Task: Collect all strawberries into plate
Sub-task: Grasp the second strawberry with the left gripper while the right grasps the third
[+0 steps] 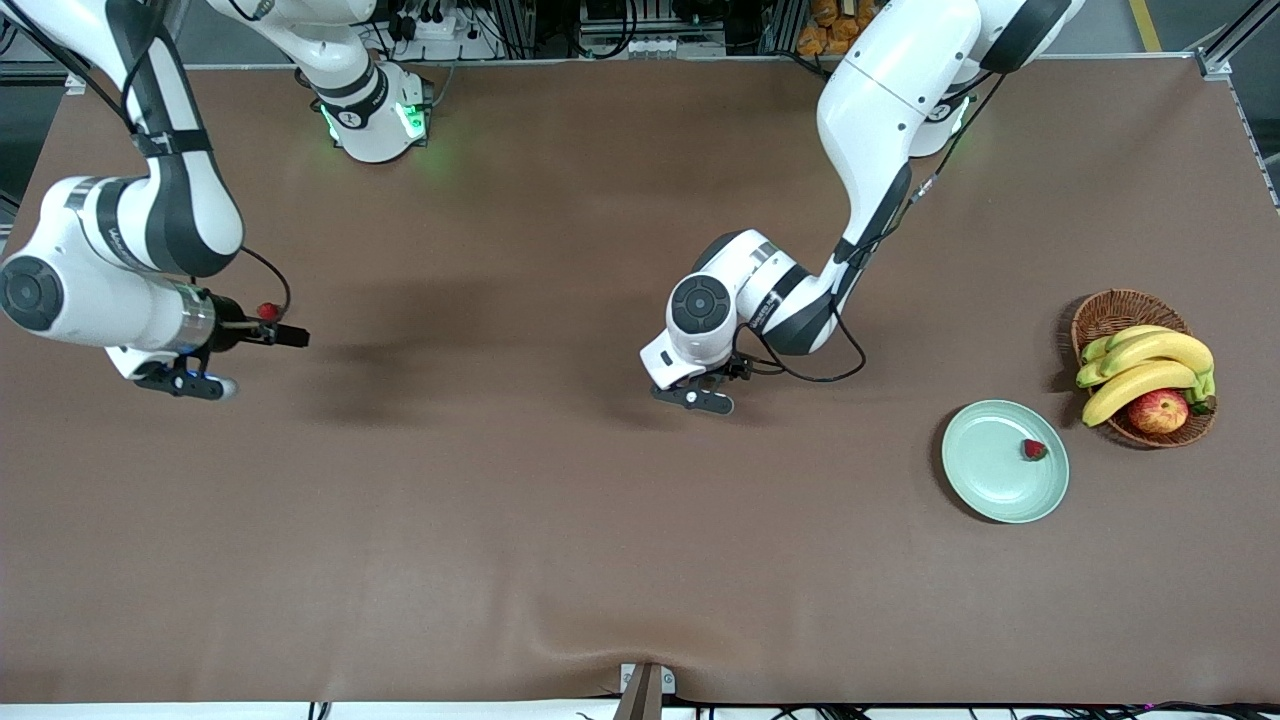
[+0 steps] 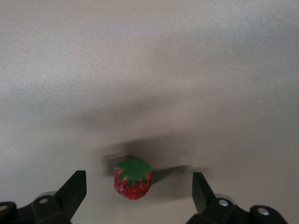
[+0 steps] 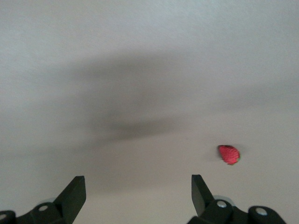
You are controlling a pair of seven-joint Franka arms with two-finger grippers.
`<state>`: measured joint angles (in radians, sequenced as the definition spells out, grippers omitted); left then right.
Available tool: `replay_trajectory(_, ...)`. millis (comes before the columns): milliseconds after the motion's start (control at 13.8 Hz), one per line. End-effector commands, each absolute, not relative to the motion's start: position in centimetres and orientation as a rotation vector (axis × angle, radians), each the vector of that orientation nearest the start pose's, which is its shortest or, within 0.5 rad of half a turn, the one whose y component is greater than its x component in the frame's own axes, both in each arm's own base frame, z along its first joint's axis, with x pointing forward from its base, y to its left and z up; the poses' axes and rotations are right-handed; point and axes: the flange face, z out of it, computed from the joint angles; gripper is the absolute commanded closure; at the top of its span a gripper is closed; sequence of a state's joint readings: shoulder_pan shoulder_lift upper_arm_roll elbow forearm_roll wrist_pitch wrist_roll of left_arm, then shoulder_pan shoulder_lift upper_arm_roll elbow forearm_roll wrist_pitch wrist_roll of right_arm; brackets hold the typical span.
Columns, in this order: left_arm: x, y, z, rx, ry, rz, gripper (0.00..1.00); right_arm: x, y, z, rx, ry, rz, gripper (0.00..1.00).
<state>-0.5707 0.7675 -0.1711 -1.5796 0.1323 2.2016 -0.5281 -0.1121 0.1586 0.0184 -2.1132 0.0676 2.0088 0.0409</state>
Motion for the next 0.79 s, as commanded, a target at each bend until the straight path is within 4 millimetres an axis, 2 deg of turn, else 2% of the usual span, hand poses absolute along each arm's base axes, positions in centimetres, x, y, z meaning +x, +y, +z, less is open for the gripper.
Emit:
replay_trajectory(0, 51.6, -45.2, 18.1, -3.053, 0.414, 0.178, 0.03, 50.0, -6.2, 29.6, -3.065, 0.193, 0.355, 0.00)
replay_trajectory(144, 51.5, -45.2, 18.1, -3.053, 0.408, 0.181, 0.29, 48.8, -6.3, 27.7, -3.070, 0.162, 0.331, 0.00)
replay_trajectory(217, 51.5, -45.2, 18.1, -3.053, 0.406, 0.181, 0.36, 48.4, -6.3, 27.0, -3.074, 0.148, 0.324, 0.00)
replay_trajectory(433, 51.5, -45.1, 18.0, -3.050, 0.408, 0.186, 0.39, 48.2, -7.5, 26.1, -3.152, 0.053, 0.324, 0.00)
replay_trajectory(650, 51.5, -44.9, 17.9, -3.043, 0.408, 0.197, 0.42, 47.7, -10.3, 25.7, -3.186, -0.020, 0.345, 0.00)
replay_trajectory(722, 51.5, -44.8, 17.9, -3.042, 0.406, 0.199, 0.43, 47.3, -11.9, 25.7, -3.178, -0.051, 0.344, 0.00)
